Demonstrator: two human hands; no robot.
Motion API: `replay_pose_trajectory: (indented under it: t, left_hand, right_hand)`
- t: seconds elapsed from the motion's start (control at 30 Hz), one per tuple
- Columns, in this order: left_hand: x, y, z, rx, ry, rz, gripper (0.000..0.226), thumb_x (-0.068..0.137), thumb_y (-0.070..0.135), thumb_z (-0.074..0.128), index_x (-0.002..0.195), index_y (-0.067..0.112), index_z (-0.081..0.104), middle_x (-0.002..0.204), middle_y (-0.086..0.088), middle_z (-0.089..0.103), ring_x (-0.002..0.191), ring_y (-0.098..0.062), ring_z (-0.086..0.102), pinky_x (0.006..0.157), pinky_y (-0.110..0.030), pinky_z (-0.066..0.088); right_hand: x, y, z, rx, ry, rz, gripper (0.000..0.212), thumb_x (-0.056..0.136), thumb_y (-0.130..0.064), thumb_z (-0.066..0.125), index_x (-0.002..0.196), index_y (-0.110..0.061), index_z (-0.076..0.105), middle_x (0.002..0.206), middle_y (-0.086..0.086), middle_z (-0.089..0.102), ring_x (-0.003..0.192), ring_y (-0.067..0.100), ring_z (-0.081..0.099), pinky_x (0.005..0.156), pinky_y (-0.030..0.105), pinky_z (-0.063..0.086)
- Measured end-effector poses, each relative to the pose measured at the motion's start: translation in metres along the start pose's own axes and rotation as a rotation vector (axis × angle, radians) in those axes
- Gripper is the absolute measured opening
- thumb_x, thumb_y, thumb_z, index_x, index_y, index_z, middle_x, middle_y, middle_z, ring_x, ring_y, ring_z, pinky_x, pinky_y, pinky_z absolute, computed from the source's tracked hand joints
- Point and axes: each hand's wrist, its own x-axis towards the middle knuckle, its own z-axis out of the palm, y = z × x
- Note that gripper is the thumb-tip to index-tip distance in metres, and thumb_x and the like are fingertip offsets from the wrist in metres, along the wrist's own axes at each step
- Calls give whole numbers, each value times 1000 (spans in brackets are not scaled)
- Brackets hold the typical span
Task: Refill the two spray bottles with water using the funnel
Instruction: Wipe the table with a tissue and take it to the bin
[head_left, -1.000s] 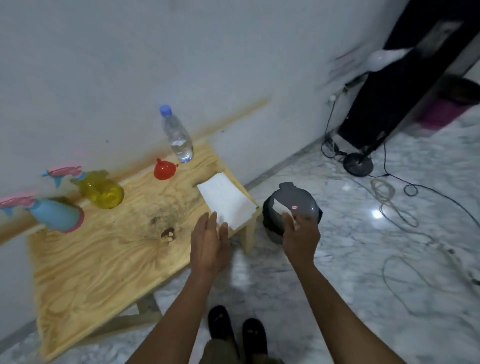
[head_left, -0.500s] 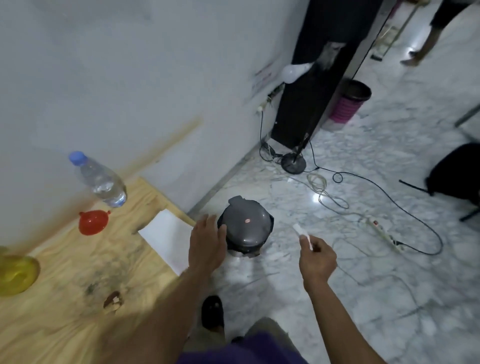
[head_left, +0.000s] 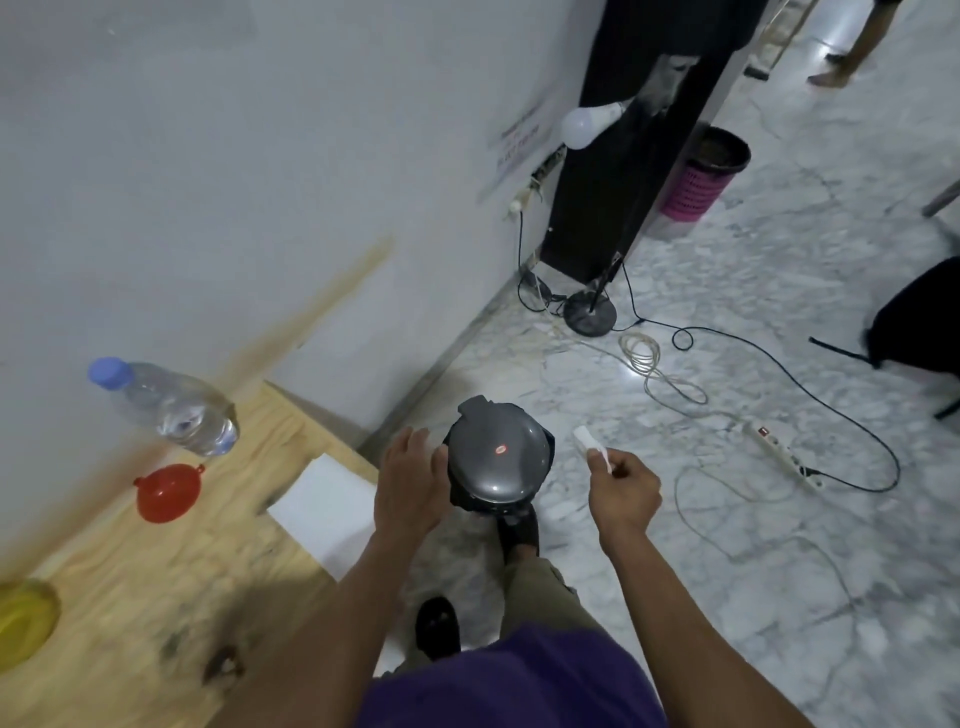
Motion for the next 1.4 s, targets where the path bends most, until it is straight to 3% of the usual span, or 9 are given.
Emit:
replay_pose_trajectory:
  t: [0.13, 0.37, 0.5, 0.63, 0.93, 1.13, 1.27, 1.33, 1.4]
  left_hand:
    - [21, 12, 10, -12, 41, -42, 30, 99, 22, 50, 121, 3, 57, 126, -17, 58, 116, -37, 55, 98, -48, 46]
    - [46, 28, 43, -6, 86, -157, 46, 99, 37, 40, 126, 4, 57, 128, -18, 59, 122, -36, 53, 104, -45, 44]
    - [43, 47, 68, -61, 132, -270, 52, 99, 38, 41, 125, -2, 59, 126, -22, 61, 120, -37, 54, 104, -36, 39]
    - [37, 57, 97, -104, 111, -395, 45, 99, 32, 47, 126, -2, 58, 125, -22, 61, 116, -38, 58, 96, -42, 48]
    - [29, 56, 146, -120, 136, -365, 43, 96, 16, 62, 136, 1, 55, 133, -19, 59, 125, -37, 54, 99, -46, 48]
    - [16, 34, 180, -139, 114, -454, 48, 97, 33, 60, 137, 7, 53, 126, -16, 60, 120, -35, 54, 96, -49, 49]
    - [19, 27, 192, -142, 114, -466, 53, 97, 35, 61, 142, 10, 48, 136, -14, 56, 126, -34, 52, 100, -50, 47]
    - [25, 24, 196, -138, 88, -476, 58, 98, 39, 58, 146, 10, 44, 141, -15, 54, 131, -33, 49, 104, -50, 45]
    - [32, 23, 198, -136, 76, -472, 62, 98, 42, 56, 150, 11, 41, 144, -15, 52, 134, -32, 47, 107, -49, 43]
  right_hand:
    - [29, -11, 19, 6, -51, 9, 12, 87, -22, 75, 80, -12, 71, 73, 1, 66, 67, 19, 60, 78, 36, 56]
    - [87, -12, 40, -47, -141, 29, 19, 86, -29, 78, 80, -12, 72, 84, 7, 68, 79, 23, 64, 79, 32, 50]
    - [115, 1, 44, -134, -202, 17, 20, 88, -27, 75, 76, -12, 69, 74, 8, 67, 76, 27, 64, 74, 35, 49]
    - [132, 10, 45, -243, -307, 54, 26, 92, -29, 69, 74, -11, 64, 68, 2, 64, 70, 21, 61, 69, 29, 41]
    - [137, 41, 53, -324, -412, 115, 21, 88, -26, 72, 74, -13, 64, 67, -6, 61, 70, 18, 58, 70, 27, 41]
    - [130, 67, 65, -387, -490, 84, 20, 86, -25, 73, 77, -8, 67, 72, 2, 67, 71, 19, 61, 68, 26, 43]
    - [131, 74, 81, -383, -528, 62, 20, 86, -25, 74, 74, -13, 65, 70, -2, 65, 70, 17, 60, 61, 25, 40]
    - [136, 77, 91, -388, -577, 75, 17, 86, -29, 74, 85, -13, 70, 80, 0, 70, 81, 20, 65, 72, 29, 46]
    - [139, 79, 101, -383, -674, 83, 35, 85, -34, 76, 112, -14, 71, 105, 3, 74, 102, 23, 68, 92, 40, 52]
